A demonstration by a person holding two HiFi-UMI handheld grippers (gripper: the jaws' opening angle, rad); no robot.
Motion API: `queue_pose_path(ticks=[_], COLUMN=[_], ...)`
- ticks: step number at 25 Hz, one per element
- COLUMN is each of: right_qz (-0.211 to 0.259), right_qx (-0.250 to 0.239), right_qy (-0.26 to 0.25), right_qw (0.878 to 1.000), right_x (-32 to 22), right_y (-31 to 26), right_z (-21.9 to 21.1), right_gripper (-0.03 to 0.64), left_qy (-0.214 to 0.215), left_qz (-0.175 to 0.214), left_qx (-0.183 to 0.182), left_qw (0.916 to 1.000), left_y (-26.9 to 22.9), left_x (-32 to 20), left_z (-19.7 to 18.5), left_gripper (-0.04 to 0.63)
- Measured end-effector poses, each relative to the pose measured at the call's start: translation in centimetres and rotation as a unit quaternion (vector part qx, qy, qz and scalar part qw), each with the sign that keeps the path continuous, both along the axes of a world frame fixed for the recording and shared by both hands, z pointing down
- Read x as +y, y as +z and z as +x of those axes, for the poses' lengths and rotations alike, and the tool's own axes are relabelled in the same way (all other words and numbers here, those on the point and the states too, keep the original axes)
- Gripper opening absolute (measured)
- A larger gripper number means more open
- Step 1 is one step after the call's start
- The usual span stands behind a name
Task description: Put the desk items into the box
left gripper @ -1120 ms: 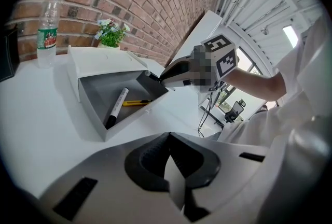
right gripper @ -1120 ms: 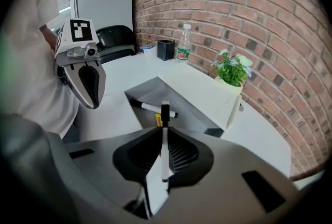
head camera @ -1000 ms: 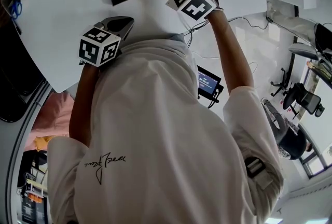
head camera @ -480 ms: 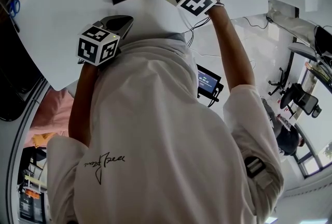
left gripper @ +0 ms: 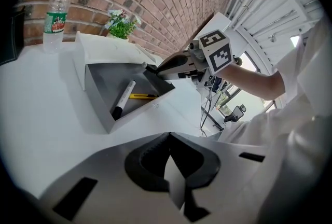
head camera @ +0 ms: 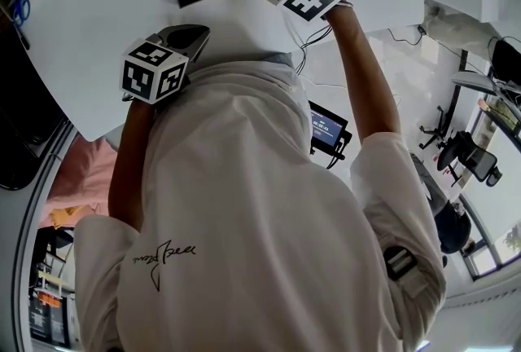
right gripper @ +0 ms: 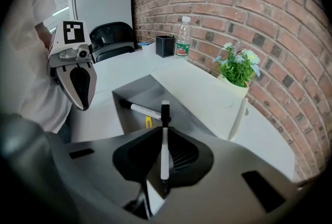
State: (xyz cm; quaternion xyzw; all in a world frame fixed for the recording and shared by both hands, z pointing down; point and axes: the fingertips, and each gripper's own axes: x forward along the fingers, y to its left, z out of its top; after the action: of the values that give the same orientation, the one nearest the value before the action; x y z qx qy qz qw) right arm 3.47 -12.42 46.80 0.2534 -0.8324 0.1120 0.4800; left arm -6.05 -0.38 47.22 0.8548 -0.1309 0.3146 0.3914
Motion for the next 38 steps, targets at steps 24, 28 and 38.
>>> queue_pose_path(ticks=[24, 28, 38], right_qz=[-0.019, -0.024, -0.027], right_qx=[0.000, 0.007, 0.009], right_qy=[-0.003, -0.005, -0.001], right_qw=[1.000, 1.000, 1.000], right_x=[-0.8, -0.8, -0.7], right_y=[1.6, 1.9, 2.4], right_z=[-0.5, -0.4, -0.2], right_gripper=[0.055, 0.055, 0.057], left_qy=[-0.005, -0.007, -0.009], left_qz=[-0.020, -0.023, -0.026], left_qx=[-0.009, -0.009, -0.010], left_qw=[0.9997, 0.9997, 0.9996], left_y=[0.9, 0.9, 1.1], left_x=[0.1, 0.0, 0.1], left_z=[-0.5, -0.6, -0.6], left_gripper=[0.005, 0.005, 0.005])
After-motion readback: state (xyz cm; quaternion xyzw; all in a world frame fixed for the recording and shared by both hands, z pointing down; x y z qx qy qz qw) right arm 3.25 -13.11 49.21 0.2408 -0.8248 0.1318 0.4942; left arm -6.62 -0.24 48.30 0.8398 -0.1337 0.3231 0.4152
